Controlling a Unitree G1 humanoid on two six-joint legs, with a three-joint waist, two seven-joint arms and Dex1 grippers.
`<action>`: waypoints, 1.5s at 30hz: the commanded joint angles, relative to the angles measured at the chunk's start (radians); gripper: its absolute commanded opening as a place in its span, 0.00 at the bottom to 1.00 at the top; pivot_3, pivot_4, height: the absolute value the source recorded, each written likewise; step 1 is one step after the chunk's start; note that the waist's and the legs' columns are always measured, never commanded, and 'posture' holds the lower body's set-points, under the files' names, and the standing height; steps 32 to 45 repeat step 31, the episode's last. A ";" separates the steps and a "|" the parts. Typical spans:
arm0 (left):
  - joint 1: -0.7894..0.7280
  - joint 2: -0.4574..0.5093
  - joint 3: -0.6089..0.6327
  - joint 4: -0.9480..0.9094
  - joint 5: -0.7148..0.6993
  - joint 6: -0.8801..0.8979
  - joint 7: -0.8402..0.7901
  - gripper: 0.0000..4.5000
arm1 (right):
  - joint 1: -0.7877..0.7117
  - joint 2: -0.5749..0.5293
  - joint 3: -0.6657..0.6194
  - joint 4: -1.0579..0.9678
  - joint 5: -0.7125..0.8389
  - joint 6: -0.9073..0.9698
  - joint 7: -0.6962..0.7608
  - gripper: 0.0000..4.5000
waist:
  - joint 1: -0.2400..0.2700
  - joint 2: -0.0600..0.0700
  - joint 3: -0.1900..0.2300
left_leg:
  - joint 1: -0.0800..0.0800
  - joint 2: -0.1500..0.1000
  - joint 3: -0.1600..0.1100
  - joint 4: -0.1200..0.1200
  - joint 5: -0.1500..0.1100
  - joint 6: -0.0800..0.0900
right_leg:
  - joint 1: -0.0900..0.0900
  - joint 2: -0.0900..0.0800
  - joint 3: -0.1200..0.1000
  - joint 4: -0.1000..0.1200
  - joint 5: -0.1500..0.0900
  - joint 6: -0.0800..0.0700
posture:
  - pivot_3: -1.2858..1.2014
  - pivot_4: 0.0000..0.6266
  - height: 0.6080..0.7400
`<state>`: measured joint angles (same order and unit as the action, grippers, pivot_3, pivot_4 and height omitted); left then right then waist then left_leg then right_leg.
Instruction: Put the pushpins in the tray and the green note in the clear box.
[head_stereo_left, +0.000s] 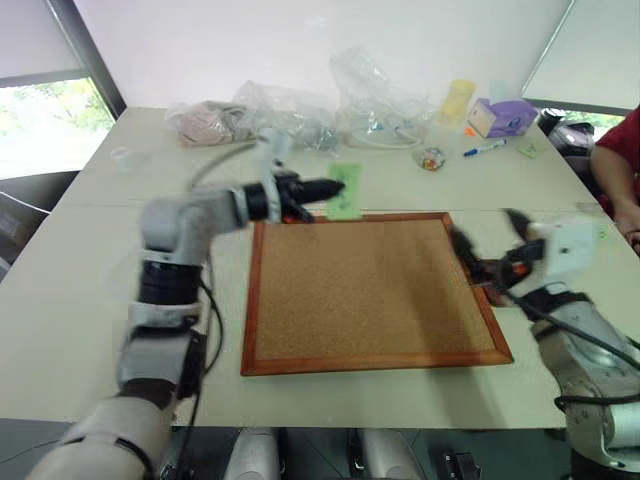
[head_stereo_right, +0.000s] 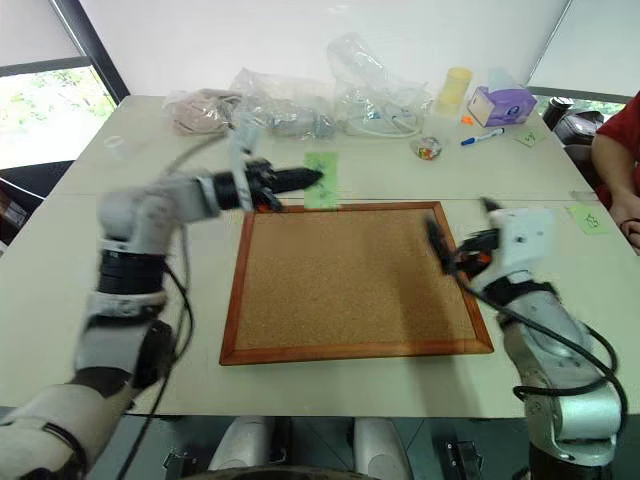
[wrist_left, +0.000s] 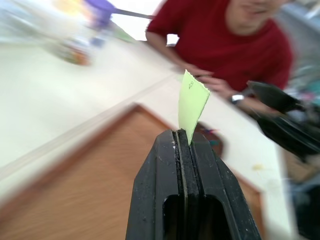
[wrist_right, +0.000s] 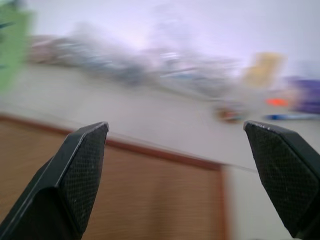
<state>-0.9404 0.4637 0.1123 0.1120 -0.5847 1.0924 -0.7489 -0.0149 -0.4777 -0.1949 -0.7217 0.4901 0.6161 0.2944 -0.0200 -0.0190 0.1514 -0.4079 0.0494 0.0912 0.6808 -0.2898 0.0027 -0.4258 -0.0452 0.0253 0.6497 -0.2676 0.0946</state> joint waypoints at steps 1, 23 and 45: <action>0.031 0.212 -0.008 -0.030 0.021 0.046 -0.080 0.00 | -0.029 -0.026 0.133 -0.051 0.023 0.048 0.063 0.99 | 0.001 0.000 0.001 | 0.000 0.000 0.000 0.000 0.000 0.000 | 0.000 0.000 0.000 0.000 0.000 0.000 | 0.52 0.24 0.98; 0.087 0.488 -0.101 0.203 0.192 -0.285 -0.344 0.99 | -0.022 0.084 0.262 0.126 -0.103 -0.114 0.114 1.00 | 0.026 -0.011 0.007 | -0.003 -0.002 0.003 0.002 0.001 -0.001 | -0.001 -0.004 -0.002 0.000 -0.002 -0.004 | 0.52 0.24 0.98; 0.173 0.317 -0.048 -0.184 -0.030 -0.179 -0.340 0.99 | 0.134 0.120 -0.045 0.003 0.056 -0.068 0.017 1.00 | 0.032 -0.010 0.007 | -0.003 -0.001 0.003 0.003 0.001 -0.001 | 0.000 -0.007 -0.001 -0.001 0.000 -0.001 | 0.52 0.24 0.98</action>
